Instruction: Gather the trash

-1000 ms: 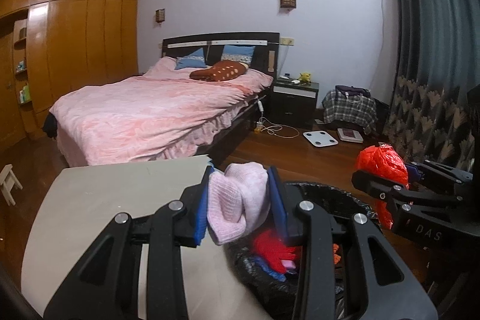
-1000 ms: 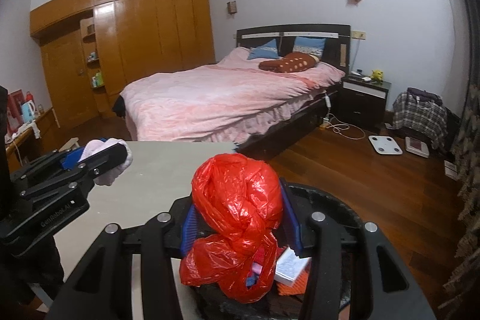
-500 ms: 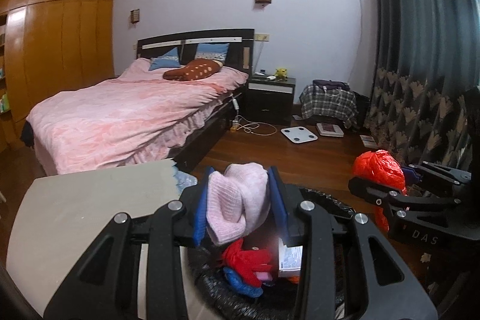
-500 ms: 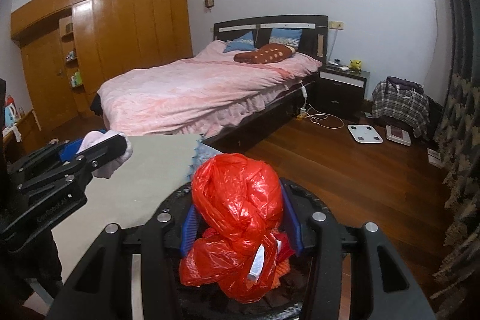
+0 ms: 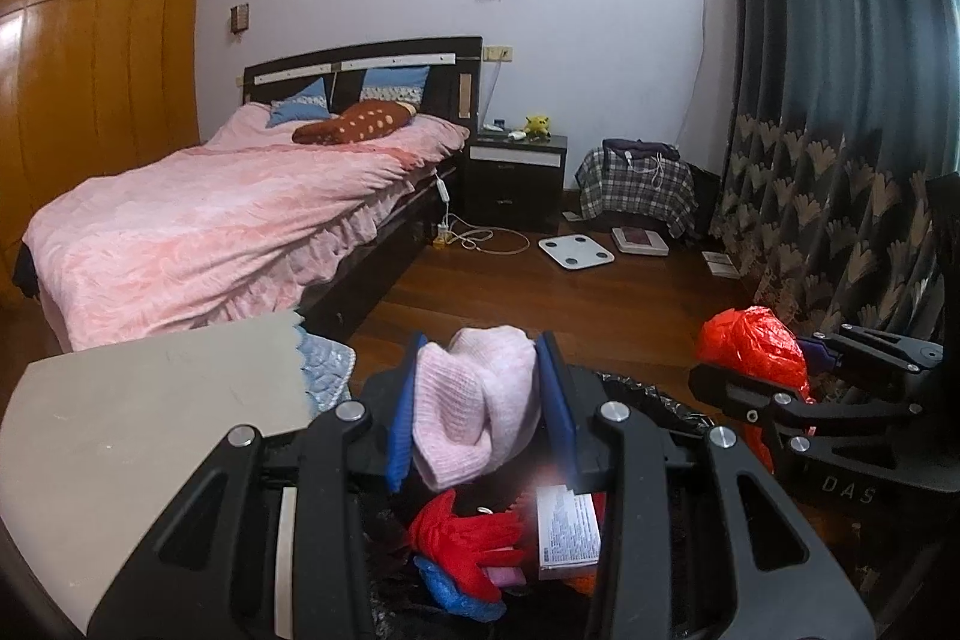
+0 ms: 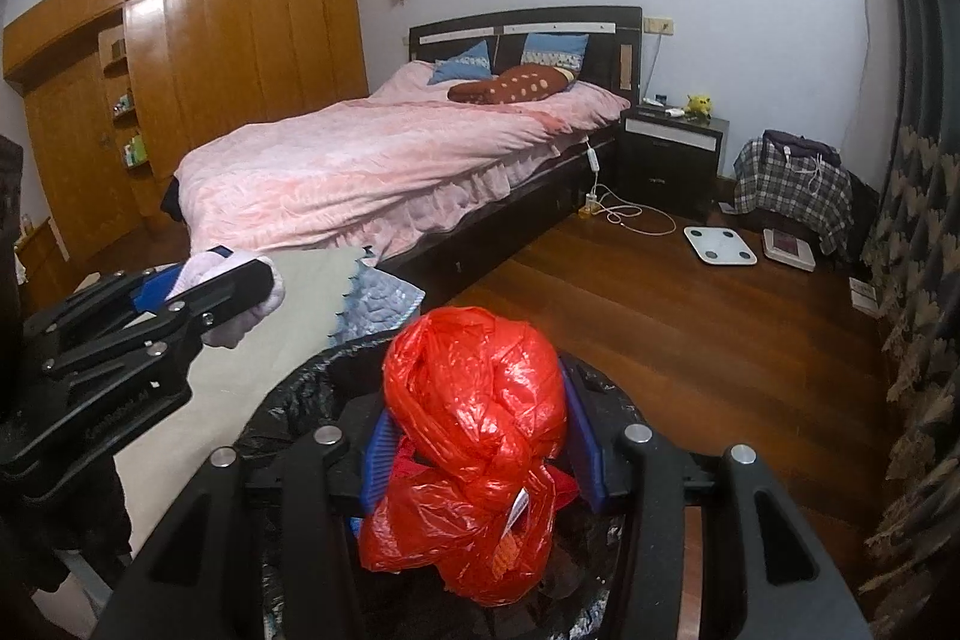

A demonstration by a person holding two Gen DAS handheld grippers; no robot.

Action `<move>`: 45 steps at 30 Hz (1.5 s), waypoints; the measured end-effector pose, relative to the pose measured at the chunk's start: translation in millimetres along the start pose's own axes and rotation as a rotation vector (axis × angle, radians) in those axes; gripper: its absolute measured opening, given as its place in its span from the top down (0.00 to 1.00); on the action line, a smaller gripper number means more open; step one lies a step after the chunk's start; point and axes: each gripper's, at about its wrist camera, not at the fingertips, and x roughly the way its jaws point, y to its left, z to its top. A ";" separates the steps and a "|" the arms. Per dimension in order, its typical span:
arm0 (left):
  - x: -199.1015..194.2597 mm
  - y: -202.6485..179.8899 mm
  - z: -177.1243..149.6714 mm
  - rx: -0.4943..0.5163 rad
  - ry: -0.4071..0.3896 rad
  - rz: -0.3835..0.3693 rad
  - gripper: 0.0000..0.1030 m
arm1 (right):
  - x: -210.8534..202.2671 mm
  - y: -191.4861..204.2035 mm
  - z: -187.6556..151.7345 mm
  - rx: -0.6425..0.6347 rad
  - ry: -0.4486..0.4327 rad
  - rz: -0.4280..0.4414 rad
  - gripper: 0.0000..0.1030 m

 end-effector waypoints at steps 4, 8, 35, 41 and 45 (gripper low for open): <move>15.9 2.7 -0.5 -0.011 0.023 -0.035 0.47 | 15.1 -5.3 -2.2 0.000 0.021 -0.008 0.48; 23.3 5.3 0.8 -0.009 0.028 -0.033 0.37 | 26.5 -9.2 -5.3 -0.003 0.039 -0.023 0.31; -113.1 53.6 8.2 -0.043 -0.008 0.163 0.06 | -72.5 45.7 24.1 0.020 -0.028 0.099 0.06; -145.7 54.5 5.8 -0.052 -0.026 0.177 0.06 | -92.7 63.5 24.7 -0.016 -0.044 0.111 0.06; -162.4 55.1 4.7 -0.053 -0.043 0.189 0.06 | -101.3 74.0 24.6 -0.039 -0.054 0.121 0.06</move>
